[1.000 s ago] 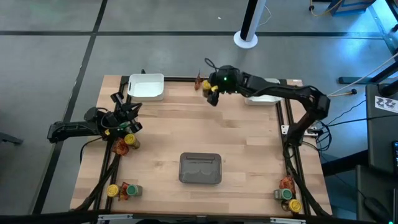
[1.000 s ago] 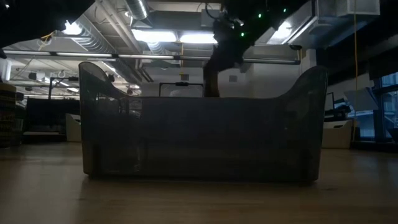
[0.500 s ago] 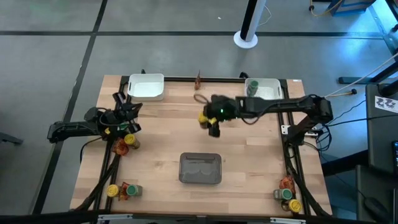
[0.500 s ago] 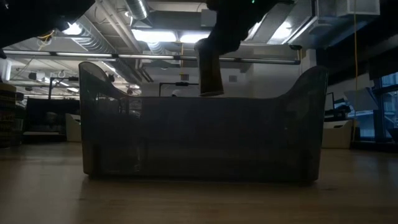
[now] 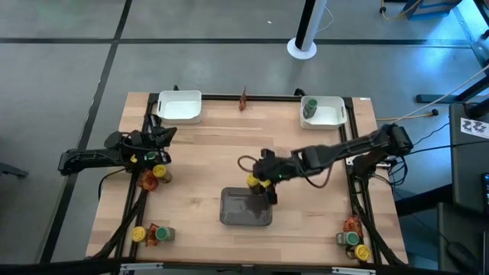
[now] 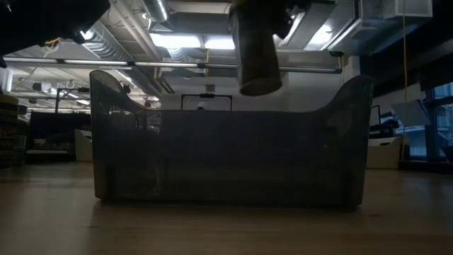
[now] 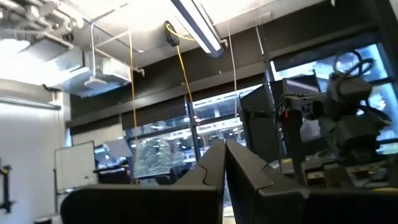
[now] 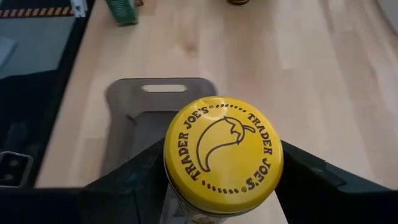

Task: Sort spices by type
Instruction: Put the top center yellow seasoning bottle into the black bin

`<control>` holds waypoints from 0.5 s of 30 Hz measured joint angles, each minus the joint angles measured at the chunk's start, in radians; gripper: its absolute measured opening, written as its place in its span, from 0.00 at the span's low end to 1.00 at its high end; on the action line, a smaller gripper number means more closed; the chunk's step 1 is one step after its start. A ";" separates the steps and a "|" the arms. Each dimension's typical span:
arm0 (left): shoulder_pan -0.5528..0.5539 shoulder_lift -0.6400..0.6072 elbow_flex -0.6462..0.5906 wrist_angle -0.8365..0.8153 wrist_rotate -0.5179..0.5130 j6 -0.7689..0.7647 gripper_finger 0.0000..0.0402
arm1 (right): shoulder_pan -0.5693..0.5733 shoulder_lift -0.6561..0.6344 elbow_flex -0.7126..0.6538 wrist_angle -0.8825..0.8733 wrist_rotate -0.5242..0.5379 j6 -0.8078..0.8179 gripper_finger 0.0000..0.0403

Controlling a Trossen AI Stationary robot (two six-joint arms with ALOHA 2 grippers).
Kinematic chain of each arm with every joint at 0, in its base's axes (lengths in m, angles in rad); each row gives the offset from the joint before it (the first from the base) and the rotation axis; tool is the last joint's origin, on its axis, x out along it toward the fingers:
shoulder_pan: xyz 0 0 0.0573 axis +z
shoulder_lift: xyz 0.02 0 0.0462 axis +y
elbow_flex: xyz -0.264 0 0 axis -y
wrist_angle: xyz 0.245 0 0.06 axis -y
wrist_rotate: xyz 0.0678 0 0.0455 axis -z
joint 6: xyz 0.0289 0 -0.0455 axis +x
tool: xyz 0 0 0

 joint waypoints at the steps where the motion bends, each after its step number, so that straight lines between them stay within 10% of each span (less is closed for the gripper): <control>1: 0.000 0.000 0.000 0.000 0.000 -0.012 0.01 | 0.015 0.000 0.000 0.002 0.012 0.013 0.61; 15: 0.000 0.000 0.000 0.001 0.000 -0.044 0.01 | 0.175 0.047 0.000 0.010 0.211 0.189 0.61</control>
